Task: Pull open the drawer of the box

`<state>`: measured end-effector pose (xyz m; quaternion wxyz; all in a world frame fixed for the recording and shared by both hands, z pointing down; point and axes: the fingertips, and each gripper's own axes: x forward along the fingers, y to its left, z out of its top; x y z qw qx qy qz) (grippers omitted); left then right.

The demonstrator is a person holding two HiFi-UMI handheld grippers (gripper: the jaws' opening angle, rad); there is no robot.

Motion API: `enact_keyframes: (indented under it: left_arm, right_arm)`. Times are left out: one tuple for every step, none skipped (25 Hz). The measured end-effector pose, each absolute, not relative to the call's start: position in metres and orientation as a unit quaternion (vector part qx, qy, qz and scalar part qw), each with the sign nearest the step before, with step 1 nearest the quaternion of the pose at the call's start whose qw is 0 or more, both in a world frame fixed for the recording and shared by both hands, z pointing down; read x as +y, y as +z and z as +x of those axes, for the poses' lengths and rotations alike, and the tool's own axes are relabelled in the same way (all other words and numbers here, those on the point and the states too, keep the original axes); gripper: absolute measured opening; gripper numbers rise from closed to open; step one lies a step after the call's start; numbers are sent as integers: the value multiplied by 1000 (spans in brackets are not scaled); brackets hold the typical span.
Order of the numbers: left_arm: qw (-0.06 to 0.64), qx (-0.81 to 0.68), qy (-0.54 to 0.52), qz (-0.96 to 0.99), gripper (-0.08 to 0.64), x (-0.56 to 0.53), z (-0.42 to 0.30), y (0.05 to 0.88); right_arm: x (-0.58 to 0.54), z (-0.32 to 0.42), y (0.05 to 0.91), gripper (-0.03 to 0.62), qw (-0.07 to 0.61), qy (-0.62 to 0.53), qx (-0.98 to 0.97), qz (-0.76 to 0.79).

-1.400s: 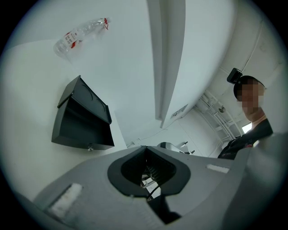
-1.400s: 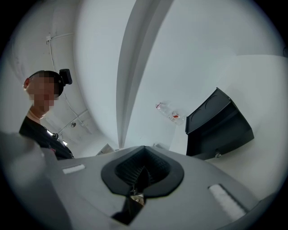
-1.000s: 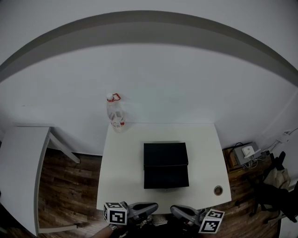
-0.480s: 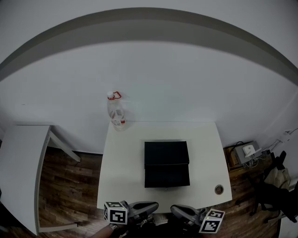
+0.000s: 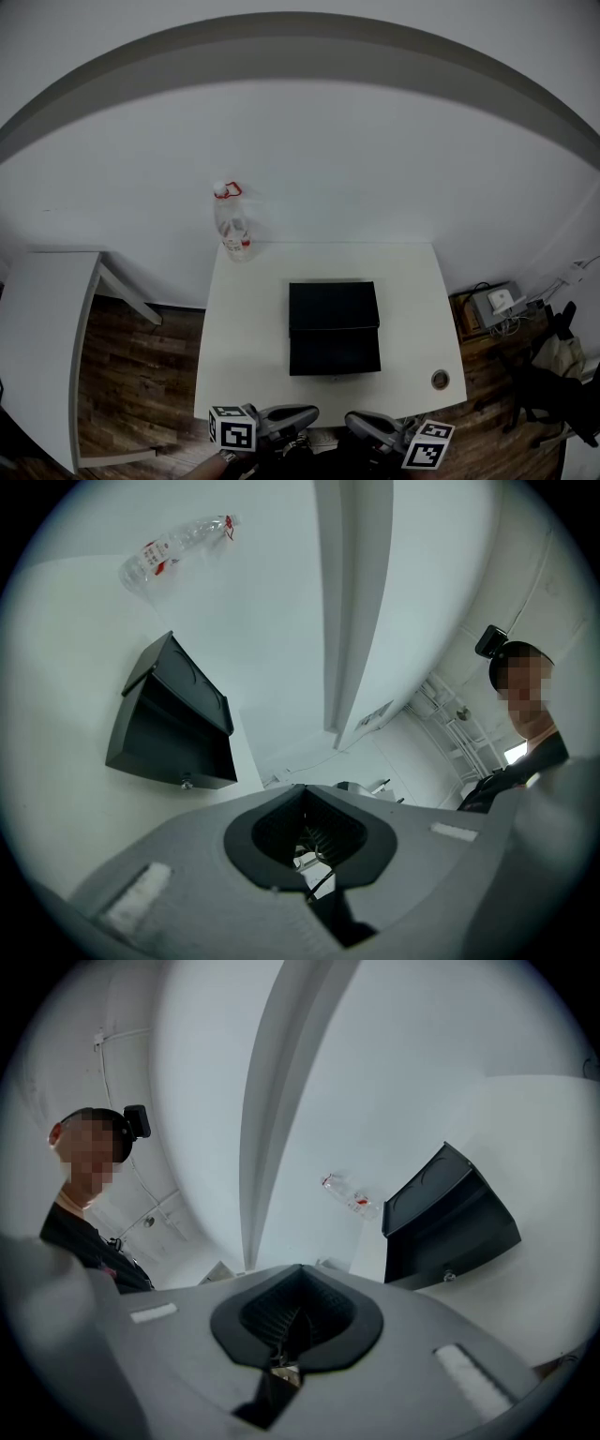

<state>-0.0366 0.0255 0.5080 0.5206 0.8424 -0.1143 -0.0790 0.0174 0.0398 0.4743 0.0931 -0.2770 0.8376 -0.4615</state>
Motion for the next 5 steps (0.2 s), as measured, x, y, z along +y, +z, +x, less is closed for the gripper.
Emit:
enact_keyframes:
  left_arm:
    - [521,-115,-79,842,2,25,-37,508]
    - [521,-115,-79,842,2,25,-37,509]
    - [521,-114,-79,842,2,25,-36,509]
    - [521,-114,-78,842,2,25,-36,509]
    - [521,-114,-78,842,2,25,-36,509]
  right_arm:
    - [40,18,475,3,93,-461,838,-278]
    - [40,18,475,3,93,-461,838,-278]
    - [40,18,475,3,92,-461,837,-279]
    - [39,19,476,3,92,-461,837,-279]
    - [39,19,476,3,92,-461,837,-280]
